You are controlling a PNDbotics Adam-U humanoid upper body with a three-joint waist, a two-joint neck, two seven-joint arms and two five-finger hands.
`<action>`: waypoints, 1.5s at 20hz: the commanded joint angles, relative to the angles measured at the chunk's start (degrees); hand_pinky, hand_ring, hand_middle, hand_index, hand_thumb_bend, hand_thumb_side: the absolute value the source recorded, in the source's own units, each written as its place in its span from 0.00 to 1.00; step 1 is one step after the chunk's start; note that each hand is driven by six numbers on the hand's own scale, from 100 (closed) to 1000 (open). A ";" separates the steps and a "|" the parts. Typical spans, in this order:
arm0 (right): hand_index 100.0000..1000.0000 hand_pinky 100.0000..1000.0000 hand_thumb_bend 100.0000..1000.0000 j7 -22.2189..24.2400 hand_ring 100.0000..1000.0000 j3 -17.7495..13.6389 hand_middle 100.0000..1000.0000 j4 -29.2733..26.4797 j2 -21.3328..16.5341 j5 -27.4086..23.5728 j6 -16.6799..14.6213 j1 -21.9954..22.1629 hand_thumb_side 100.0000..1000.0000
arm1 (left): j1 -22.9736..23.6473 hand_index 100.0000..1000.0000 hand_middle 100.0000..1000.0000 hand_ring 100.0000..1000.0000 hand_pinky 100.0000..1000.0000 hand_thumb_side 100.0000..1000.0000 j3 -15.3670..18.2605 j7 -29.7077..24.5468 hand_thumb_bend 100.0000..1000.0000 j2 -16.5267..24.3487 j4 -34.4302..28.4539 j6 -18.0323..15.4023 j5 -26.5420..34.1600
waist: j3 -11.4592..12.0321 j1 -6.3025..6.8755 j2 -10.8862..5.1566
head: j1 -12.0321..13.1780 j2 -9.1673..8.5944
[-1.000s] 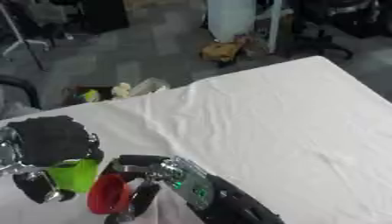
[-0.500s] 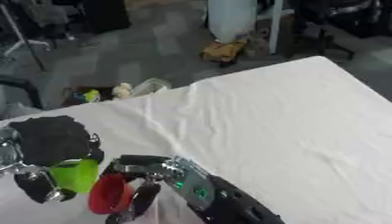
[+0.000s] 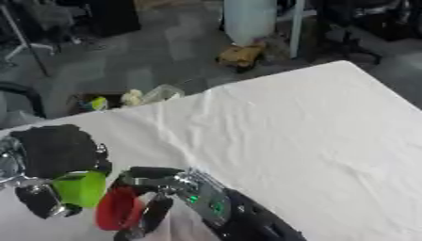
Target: Pour the contents of one cup into another cup.
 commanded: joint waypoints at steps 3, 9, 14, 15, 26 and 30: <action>0.38 0.62 0.00 -0.70 0.79 -1.28 0.05 0.84 -0.65 1.08 -0.13 -0.32 0.03 | -0.33 0.67 0.13 0.00 0.00 0.10 3.20 -7.57 0.11 1.09 -2.94 -4.26 3.06 | 0.15 -0.41 -0.79 | 0.26 -0.88; 0.38 0.62 0.00 -2.23 0.79 -3.12 0.06 4.00 -0.69 2.52 -0.83 0.56 0.02 | 1.02 0.67 0.12 0.00 0.00 0.09 6.53 -7.54 0.13 2.03 -6.37 0.84 7.76 | 0.14 -0.74 -0.47 | 0.41 -1.18; 0.38 0.62 0.00 -4.81 0.79 -5.73 0.06 7.32 -1.13 4.11 -1.09 1.42 0.02 | 3.05 0.67 0.09 0.00 0.00 0.08 9.99 -4.31 0.13 3.28 -9.30 5.49 12.04 | 0.22 -1.07 -0.22 | 0.69 -1.30; 0.38 0.62 0.00 -5.44 0.79 -6.45 0.06 7.91 -1.28 4.32 -0.99 1.59 0.02 | 3.72 0.66 0.08 0.00 0.00 0.08 10.82 -3.50 0.13 3.39 -9.83 6.36 12.73 | 0.23 -1.19 -0.16 | 0.72 -1.34; 0.38 0.61 0.00 -12.71 0.79 -11.54 0.06 10.77 -2.31 3.95 0.77 2.41 0.02 | 11.42 0.66 0.04 0.00 0.01 0.10 21.20 6.51 0.08 3.69 -14.15 16.43 22.63 | -0.04 -2.06 0.29 | 0.99 -1.30; 0.38 0.61 0.00 -13.10 0.79 -11.85 0.06 10.09 -2.68 2.36 1.31 1.82 0.02 | 12.00 0.66 0.03 0.00 0.01 0.11 20.69 10.65 0.07 4.08 -13.02 20.04 26.40 | -0.07 -2.23 0.20 | 0.89 -1.24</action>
